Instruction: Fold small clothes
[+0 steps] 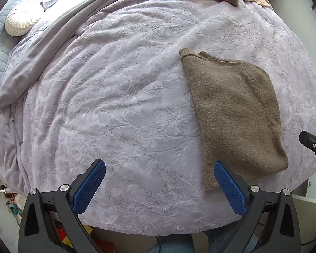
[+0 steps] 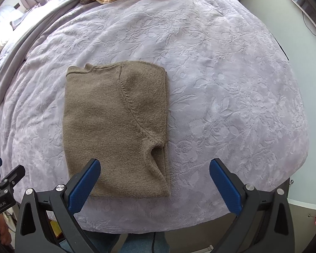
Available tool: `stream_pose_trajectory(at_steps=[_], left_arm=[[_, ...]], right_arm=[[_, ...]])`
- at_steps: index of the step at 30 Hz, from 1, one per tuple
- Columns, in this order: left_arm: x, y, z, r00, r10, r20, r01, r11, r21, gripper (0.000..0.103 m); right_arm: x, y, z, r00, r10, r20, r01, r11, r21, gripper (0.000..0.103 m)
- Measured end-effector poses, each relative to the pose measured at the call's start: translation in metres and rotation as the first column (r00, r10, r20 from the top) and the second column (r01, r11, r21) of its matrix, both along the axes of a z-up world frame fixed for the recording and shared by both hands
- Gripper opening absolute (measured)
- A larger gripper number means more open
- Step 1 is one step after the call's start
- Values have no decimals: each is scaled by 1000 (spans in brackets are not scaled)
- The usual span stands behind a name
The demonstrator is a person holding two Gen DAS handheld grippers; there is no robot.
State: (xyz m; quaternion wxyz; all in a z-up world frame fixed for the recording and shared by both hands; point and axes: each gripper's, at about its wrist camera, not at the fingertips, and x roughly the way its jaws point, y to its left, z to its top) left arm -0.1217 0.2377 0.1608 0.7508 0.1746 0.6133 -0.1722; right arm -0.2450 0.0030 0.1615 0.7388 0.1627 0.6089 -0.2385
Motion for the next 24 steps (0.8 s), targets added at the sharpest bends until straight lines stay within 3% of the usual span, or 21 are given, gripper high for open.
stream_pose_trajectory(at_steps=[14,24], left_arm=[[-37,0,20,996,85,27,-86,996,6,103],[-47,-15,33,996,69,62,-70,997,15,103]], right_arm=[[-25,-1,6,999,38,17,-38,999,14,103],[-37,-7,13,998,38,44,-39,999,26,103]])
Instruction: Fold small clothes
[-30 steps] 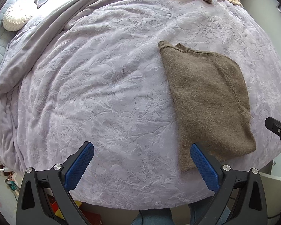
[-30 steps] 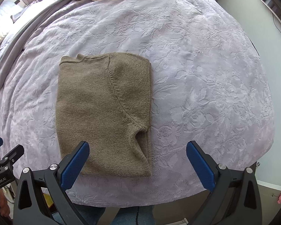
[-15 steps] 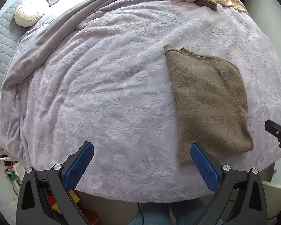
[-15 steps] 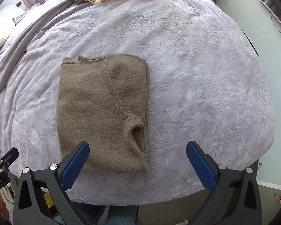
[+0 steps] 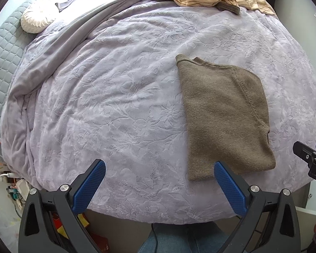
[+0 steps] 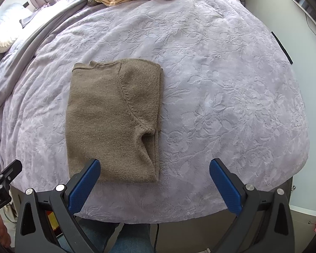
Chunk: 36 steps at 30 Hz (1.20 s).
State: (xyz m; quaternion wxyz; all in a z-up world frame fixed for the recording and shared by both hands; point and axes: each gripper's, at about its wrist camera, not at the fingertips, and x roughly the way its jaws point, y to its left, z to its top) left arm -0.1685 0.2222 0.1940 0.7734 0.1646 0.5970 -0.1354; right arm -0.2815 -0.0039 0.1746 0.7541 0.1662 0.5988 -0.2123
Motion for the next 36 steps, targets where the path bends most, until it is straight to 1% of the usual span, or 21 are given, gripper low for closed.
stream_pose_trajectory(at_steps=[8,13,18,22,25,27,31,34,35,36], left_arm=[[-7,-5,-3,1000,-16,-8,16,1000,23,103],[-8,-3,-5,1000,-10,-10,11,1000,26,103],[-3,1,-8,1000,-8,-14,9,1000,15,103],[7,-2,-13,1000,-28,-14,28,1000,8,103],[18,-11,-19,999,-45,-30,44,999,-16,103],[23,-21,-23,997,-70,-37,70,997,-16,103],[29,-40,-26,994,-98,-48,96,994,-44,103],[30,-49,-27,992,-118,-42,116,992,-41,103],[30,-52,-27,991,-132,-35,130,991,-42,101],[30,-54,-26,989,-144,-26,143,989,-36,96]], right_arm=[[-4,-4,-2,1000,-11,5,11,1000,15,103],[-3,-7,-7,1000,-4,7,4,1000,19,103],[2,-6,-11,1000,1,8,-1,1000,19,103],[6,-7,-11,999,2,32,-2,1000,14,103],[12,-7,-13,999,12,39,-12,1000,3,103],[16,-7,-14,999,17,40,-16,1000,-9,103],[20,-6,-15,999,-7,40,7,1000,-3,103],[21,-5,-14,999,-20,30,21,1000,-18,103],[21,-6,-14,999,-24,29,24,1000,-19,103],[21,-6,-14,999,-30,28,31,999,-20,103]])
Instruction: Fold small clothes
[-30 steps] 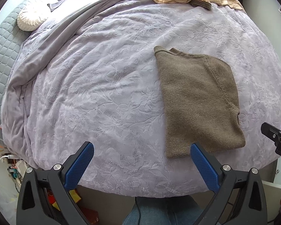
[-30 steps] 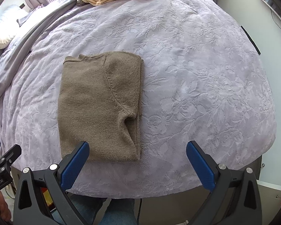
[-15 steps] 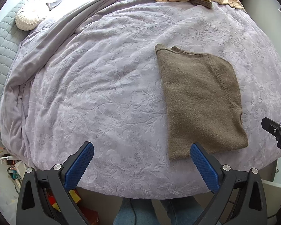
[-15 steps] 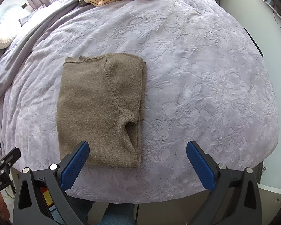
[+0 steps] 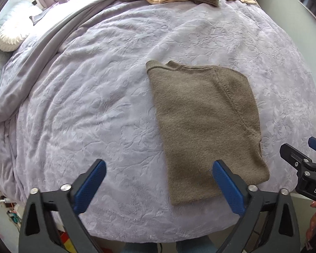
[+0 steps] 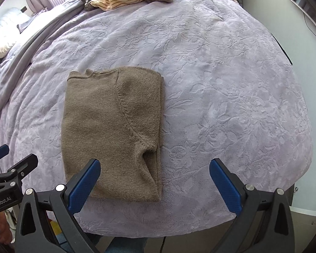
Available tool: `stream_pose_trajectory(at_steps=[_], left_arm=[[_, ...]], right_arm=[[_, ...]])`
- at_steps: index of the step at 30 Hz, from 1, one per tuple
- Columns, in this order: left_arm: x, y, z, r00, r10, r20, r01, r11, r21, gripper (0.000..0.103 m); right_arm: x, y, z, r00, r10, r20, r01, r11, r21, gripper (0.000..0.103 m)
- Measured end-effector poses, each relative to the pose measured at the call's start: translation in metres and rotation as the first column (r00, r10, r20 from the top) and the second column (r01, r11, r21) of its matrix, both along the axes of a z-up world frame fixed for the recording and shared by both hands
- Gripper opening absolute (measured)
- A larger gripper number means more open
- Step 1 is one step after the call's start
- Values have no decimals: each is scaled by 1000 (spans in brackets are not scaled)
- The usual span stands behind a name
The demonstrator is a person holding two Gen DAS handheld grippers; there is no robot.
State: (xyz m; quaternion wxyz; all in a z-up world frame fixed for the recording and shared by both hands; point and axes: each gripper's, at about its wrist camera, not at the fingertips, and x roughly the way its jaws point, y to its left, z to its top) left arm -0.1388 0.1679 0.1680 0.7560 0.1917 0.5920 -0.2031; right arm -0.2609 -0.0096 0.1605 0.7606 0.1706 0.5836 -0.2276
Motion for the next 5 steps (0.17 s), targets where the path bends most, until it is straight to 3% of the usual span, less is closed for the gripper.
stream_pose_trajectory(at_steps=[5], left_arm=[[1,-4,0,1000,-13,-25,12,1000,-12,96]], right_arm=[[0,-1,0,1000,-16,-7,16,1000,1,103]])
